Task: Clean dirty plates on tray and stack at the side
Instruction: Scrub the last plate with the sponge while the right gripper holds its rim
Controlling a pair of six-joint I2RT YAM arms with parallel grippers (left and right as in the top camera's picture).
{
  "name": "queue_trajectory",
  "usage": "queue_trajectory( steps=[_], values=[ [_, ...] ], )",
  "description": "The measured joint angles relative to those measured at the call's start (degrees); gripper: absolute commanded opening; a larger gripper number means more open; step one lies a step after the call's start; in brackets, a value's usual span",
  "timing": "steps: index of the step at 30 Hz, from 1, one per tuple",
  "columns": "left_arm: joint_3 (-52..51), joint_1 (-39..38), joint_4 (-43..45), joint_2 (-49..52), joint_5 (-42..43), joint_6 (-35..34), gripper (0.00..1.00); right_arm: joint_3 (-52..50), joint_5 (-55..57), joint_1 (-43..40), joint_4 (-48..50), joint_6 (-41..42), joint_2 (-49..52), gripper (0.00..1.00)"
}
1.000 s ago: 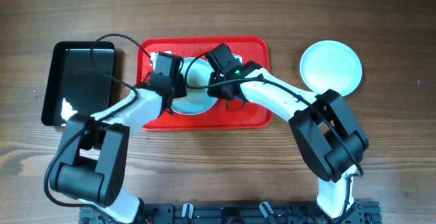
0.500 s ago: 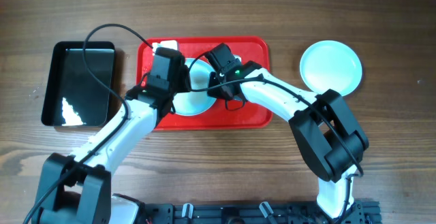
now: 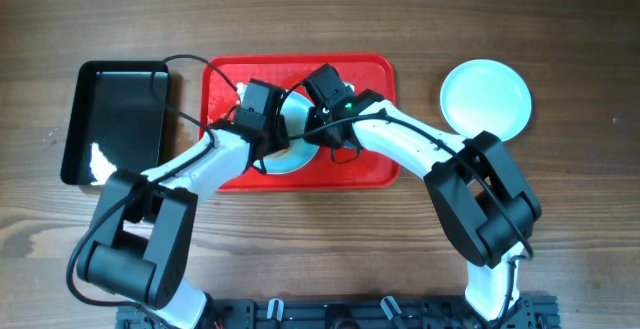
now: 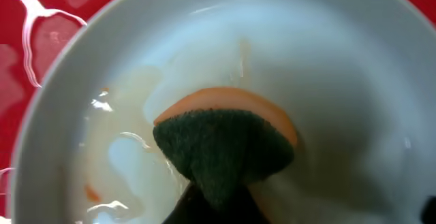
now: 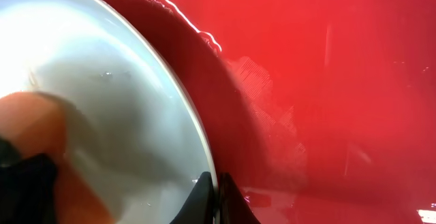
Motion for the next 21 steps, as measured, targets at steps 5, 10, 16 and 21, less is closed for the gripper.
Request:
queue_trajectory(
  steps=[5,10,16,21],
  values=[
    [-0.04,4.17,-0.59,-0.17,-3.82,4.39,0.04,0.0,-0.22,0.0,0.0,0.0,0.0,0.04],
    [-1.27,7.04,7.21,0.59,-6.12,14.84,0.04,0.0,-1.18,0.15,0.55,0.04,0.0,0.04],
    [-1.86,7.13,18.73,1.44,-9.99,18.82,0.04,0.0,-1.31,0.09,0.72,0.07,0.0,0.04],
    [-1.86,7.04,18.86,-2.01,-11.98,18.95,0.04,0.0,-1.22,0.0,0.28,0.02,0.0,0.05]
  ],
)
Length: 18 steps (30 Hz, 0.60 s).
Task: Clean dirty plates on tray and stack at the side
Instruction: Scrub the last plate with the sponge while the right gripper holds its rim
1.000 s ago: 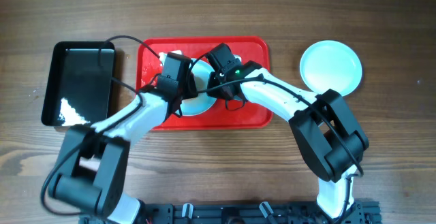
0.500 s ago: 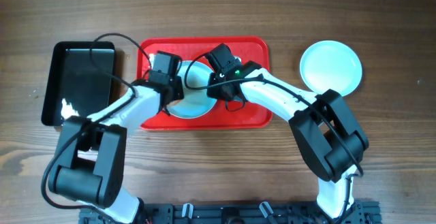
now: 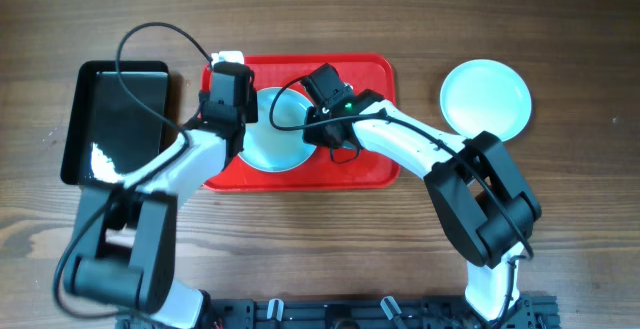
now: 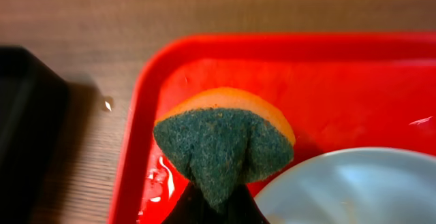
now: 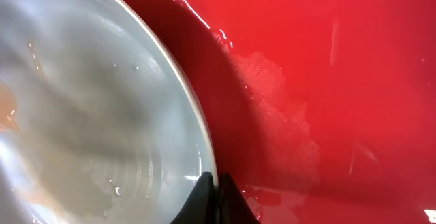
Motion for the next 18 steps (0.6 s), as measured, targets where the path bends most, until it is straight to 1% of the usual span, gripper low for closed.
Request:
queue_trajectory(
  steps=[2,3,4,5,7,9,13,18],
  values=[
    [0.0,-0.72,-1.6,-5.11,2.21,-1.38,0.04,0.0,0.09,0.0,0.0,0.0,0.0,0.04],
    [0.0,-1.31,-3.28,-7.58,5.99,-3.5,0.04,0.0,0.13,0.0,0.0,0.0,0.0,0.04],
    [0.07,-1.7,-4.11,-8.33,8.44,-5.35,0.04,0.0,0.13,-0.02,-0.02,0.0,0.0,0.04],
    [0.07,-2.12,-6.34,-8.79,12.76,-8.46,0.04,0.0,0.13,0.0,-0.04,0.0,0.0,0.04],
    [0.0,-2.49,-9.97,-8.44,17.46,-12.5,0.04,0.0,0.15,0.0,-0.04,0.0,0.0,0.04],
    [0.0,-2.95,-12.96,-5.62,20.76,-15.78,0.04,0.0,0.13,-0.02,-0.04,0.0,0.0,0.04],
    [0.0,-3.58,-12.24,0.87,24.17,-17.53,0.04,0.0,0.13,-0.02,-0.04,0.0,0.0,0.04],
    [0.0,-3.56,-10.45,2.29,27.65,-20.04,0.04,0.0,0.17,-0.13,-0.26,-0.22,0.0,0.04]
  ],
)
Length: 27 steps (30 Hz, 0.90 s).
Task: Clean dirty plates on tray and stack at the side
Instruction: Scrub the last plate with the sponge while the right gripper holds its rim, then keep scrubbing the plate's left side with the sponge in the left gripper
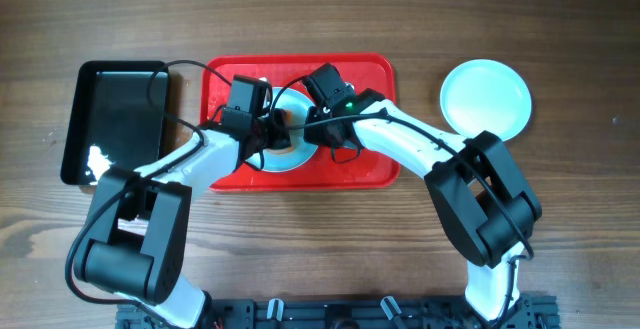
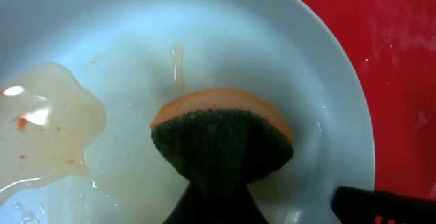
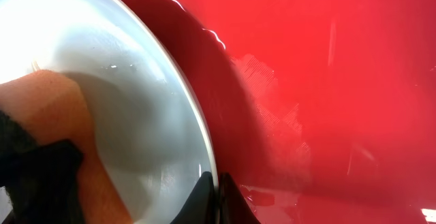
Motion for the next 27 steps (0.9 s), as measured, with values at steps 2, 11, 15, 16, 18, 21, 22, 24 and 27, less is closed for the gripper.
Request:
queue_trajectory(
  steps=[2,11,15,16,18,21,22,24,27],
  values=[
    [0.0,-0.17,-0.33,0.0,-3.3,-0.2,0.04,0.0,-0.02,0.0,-0.04,0.0,0.0,0.04],
    [0.79,5.22,0.31,1.4,-20.15,4.2,0.04,0.22,-1.51,0.48,0.87,0.02,0.0,0.04],
    [0.87,8.66,0.17,1.18,-19.04,4.42,0.04,1.44,-3.06,0.74,1.68,0.0,0.0,0.04],
    [0.85,8.94,-0.17,0.85,-19.21,4.42,0.04,1.66,-2.75,0.76,1.18,0.0,-0.07,0.04],
    [0.07,10.27,-1.92,-1.73,-22.91,4.42,0.04,0.61,-0.87,0.02,-1.51,0.04,-0.09,0.04],
    [-0.31,9.92,-2.51,-10.95,-24.79,4.39,0.04,0.28,0.31,-0.7,-1.66,0.04,-0.09,0.04],
    [-0.31,9.62,-2.69,-14.12,-24.83,4.39,0.04,0.26,0.46,-0.7,-1.68,0.07,-0.09,0.04],
    [-0.31,9.22,-2.95,-20.09,-23.78,4.37,0.04,0.26,0.42,-0.7,-1.55,0.02,-0.09,0.05],
    [-0.31,9.22,-5.73,-20.87,-21.16,4.37,0.04,0.04,-3.82,-0.74,4.85,-4.39,-0.09,0.2]
  ],
)
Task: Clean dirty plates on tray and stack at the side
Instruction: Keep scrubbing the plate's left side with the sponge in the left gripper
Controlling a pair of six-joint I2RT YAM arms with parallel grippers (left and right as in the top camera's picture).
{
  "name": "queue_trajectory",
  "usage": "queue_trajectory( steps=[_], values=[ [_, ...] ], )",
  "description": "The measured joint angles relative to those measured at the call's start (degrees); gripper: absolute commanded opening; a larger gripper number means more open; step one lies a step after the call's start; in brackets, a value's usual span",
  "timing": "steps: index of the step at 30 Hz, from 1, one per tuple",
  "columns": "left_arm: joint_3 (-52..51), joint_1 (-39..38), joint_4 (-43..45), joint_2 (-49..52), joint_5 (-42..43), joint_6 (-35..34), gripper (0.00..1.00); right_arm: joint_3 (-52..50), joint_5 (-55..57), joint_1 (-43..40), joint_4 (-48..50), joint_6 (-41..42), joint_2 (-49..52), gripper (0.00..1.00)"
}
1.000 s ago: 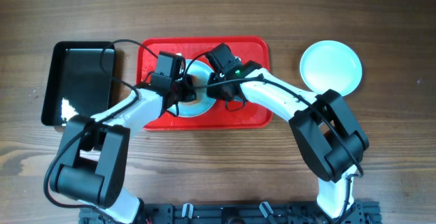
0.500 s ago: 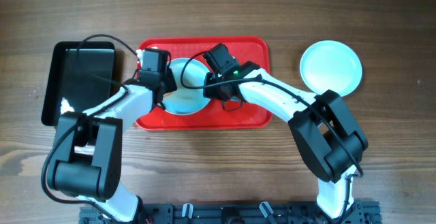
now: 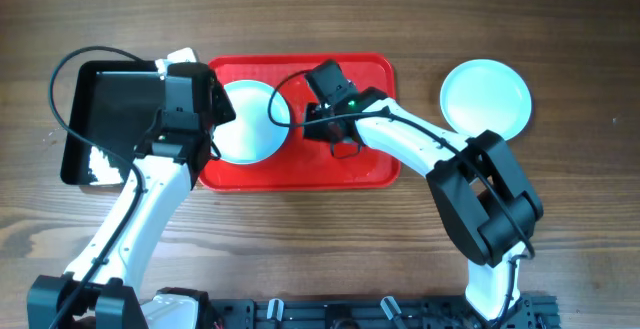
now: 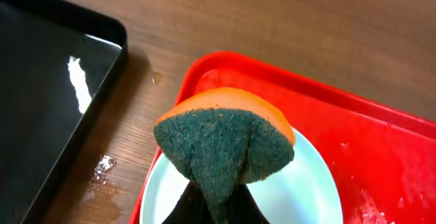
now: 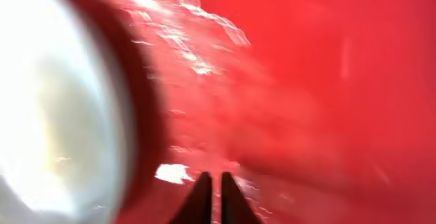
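A pale plate [image 3: 250, 129] lies at the left end of the red tray [image 3: 355, 74]. My left gripper [image 4: 211, 207] is shut on an orange sponge [image 4: 225, 139] with a green scouring face. It holds the sponge above the plate's [image 4: 300, 190] left rim, near the tray's corner. My right gripper [image 5: 212, 197] hovers over wet bare tray, just right of the plate [image 5: 48, 115] and apart from it. Its jaws stand almost together with nothing between them, and that view is blurred.
A black bin [image 3: 115, 119] sits on the wooden table left of the tray, close under my left arm. One clean pale plate [image 3: 485, 97] rests on the table to the right of the tray. Water glints on the tray floor.
The sponge was pressed into the plate; now it is lifted off, over the tray's left edge. The plate lies further left. My right gripper no longer pinches the rim.
The sponge was pressed into the soiled plate while my right gripper pinched its rim. Then the sponge hung over the tray's left corner, then lay in the plate again beside a cloudy puddle. Now it is raised, and the plate sits further left, free of the right gripper.
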Motion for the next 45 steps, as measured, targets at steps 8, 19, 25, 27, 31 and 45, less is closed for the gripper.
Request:
queue_trajectory(
  steps=[8,19,25,27,31,45],
  values=[
    [0.0,1.75,-5.95,1.42,-3.69,-1.53,0.04,0.0,-7.21,-0.02,9.9,-7.26,0.0,0.51],
    [0.0,2.05,-7.02,3.52,-2.1,-2.62,0.04,8.46,-4.81,0.44,3.8,-7.04,3.54,0.43],
    [0.0,2.05,-7.1,3.52,-1.73,-2.64,0.04,14.16,-4.39,1.88,-0.63,-6.95,8.63,0.34],
    [0.0,2.05,-7.1,3.52,-1.7,-2.71,0.04,14.25,-3.89,1.88,-1.6,-6.38,9.44,0.32],
    [0.0,2.05,-7.45,3.52,-1.49,-2.8,0.04,14.27,-2.4,1.88,-4.13,-5.7,10.05,0.2],
    [0.0,0.35,-6.62,4.63,14.73,-3.08,0.04,16.81,0.59,-0.83,-17.88,-0.92,10.05,0.04]
  ],
)
